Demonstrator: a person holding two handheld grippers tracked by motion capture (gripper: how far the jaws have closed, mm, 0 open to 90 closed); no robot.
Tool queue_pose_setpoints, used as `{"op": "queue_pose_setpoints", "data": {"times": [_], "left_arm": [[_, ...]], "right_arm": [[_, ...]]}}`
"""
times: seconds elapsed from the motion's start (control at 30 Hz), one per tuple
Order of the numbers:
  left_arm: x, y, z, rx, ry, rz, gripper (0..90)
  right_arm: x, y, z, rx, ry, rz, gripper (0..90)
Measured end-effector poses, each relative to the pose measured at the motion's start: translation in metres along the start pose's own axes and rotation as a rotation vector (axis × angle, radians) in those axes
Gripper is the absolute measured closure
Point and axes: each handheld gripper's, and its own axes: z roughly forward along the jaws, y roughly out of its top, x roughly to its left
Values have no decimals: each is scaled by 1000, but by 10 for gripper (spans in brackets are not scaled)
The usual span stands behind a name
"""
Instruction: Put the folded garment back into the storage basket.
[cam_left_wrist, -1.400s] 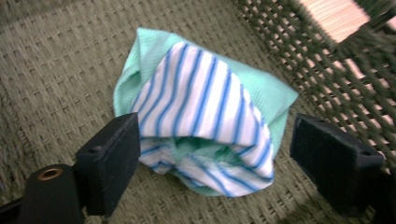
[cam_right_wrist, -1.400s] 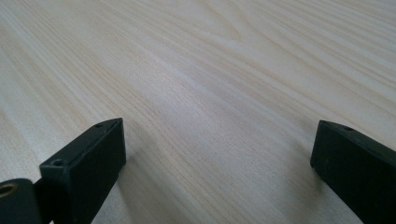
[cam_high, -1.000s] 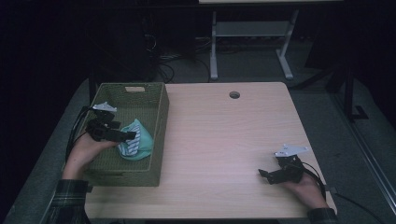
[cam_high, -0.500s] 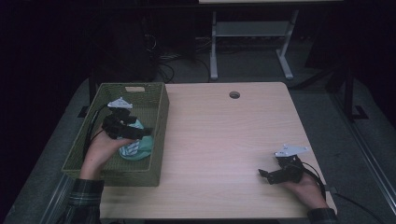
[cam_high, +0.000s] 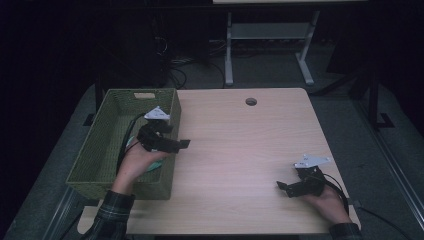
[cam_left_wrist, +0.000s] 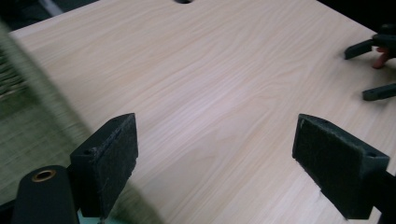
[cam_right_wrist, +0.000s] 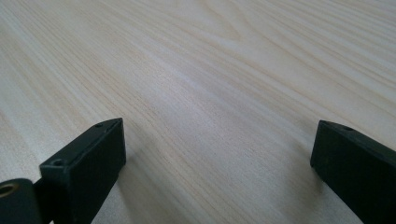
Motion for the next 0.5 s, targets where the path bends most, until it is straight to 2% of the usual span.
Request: {"op": "queue_pose_setpoints", "data": {"times": [0.2,0.3,0.37,0.5], "left_arm": [[-19,7,19,-9,-32,29,137],[-29,9,26,-26,-55,26,137],[-36,10,31,-40,-53,22,137],[-50,10,40,-48,-53,49,137]], "right_arm": [[0,0,0,-1,-1,1,30],[0,0,0,0,0,0,30],[0,0,0,-1,0,0,30],[0,0,0,-1,0,0,30]]}}
